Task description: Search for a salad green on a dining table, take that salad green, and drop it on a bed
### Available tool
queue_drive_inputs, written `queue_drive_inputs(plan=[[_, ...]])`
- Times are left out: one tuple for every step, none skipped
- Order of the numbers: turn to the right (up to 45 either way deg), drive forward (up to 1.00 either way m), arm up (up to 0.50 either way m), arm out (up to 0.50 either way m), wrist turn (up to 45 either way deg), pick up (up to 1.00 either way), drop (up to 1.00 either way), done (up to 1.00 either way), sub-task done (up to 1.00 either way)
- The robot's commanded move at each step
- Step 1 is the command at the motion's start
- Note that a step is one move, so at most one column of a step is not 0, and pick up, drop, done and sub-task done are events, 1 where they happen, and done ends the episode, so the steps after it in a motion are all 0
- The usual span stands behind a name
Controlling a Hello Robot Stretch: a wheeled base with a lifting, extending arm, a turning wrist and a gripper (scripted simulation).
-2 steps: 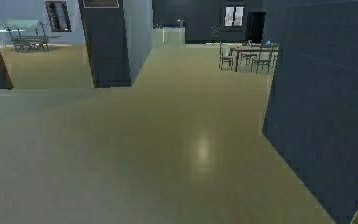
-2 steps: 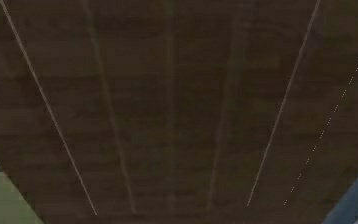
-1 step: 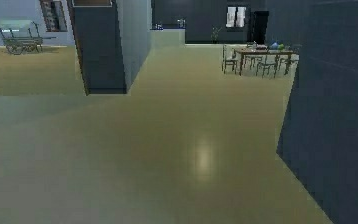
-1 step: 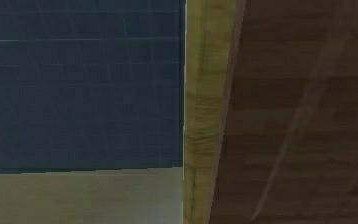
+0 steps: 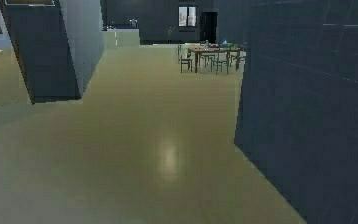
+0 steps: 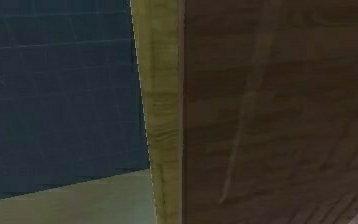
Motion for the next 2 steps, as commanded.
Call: queue_drive_inputs(plan=[[0.0,1.0,0.0,0.0,0.0,0.0,0.0,0.0,0.0],[0.0,1.0,0.0,0.0,0.0,0.0,0.0,0.0,0.0]])
